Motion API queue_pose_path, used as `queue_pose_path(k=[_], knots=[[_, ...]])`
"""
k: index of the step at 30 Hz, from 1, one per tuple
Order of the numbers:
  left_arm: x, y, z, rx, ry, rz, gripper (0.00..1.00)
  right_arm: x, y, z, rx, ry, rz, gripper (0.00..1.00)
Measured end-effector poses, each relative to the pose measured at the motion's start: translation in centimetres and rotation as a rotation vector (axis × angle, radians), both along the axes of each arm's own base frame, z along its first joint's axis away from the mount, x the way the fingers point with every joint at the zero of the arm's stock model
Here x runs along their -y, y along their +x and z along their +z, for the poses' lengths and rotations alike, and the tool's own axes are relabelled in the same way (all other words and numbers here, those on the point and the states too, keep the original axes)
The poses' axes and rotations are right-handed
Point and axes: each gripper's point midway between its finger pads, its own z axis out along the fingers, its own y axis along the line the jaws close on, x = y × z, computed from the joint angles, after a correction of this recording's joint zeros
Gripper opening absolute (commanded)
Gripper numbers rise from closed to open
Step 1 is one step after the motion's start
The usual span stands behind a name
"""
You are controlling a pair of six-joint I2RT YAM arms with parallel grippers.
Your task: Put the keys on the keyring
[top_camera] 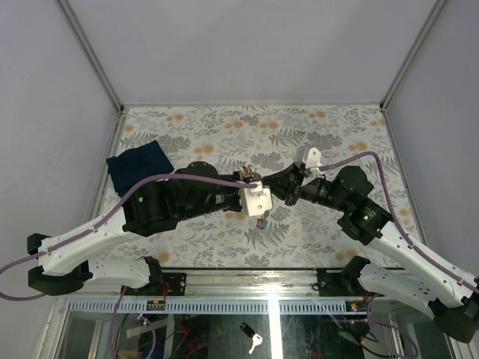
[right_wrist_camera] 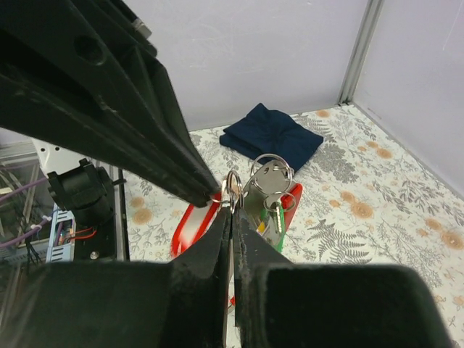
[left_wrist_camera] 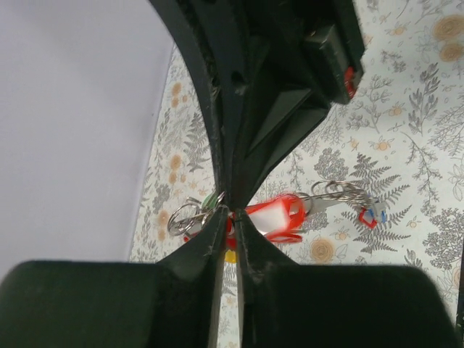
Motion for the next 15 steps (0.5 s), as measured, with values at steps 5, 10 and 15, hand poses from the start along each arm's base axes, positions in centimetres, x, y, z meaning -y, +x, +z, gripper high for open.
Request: queue_pose_path(k=[5, 10, 15], knots=[[0.4, -0.4, 0.4, -0.002, -0.020, -0.025, 0.25, 0.2, 0.6, -0.1, -0.009, 0.000, -0.034, 0.00], [0.1, -0.7, 1.1, -0.005, -0.064, -0.020, 0.32, 0.6, 1.5, -0.7, -0.005, -0.026, -0.091, 0.00], [-1.7, 0.7, 1.5, -0.069, -0.172, 0.029, 0.34, 1.5, 2.9, -3.4, -0.027, -0.130, -0.172, 0.00]])
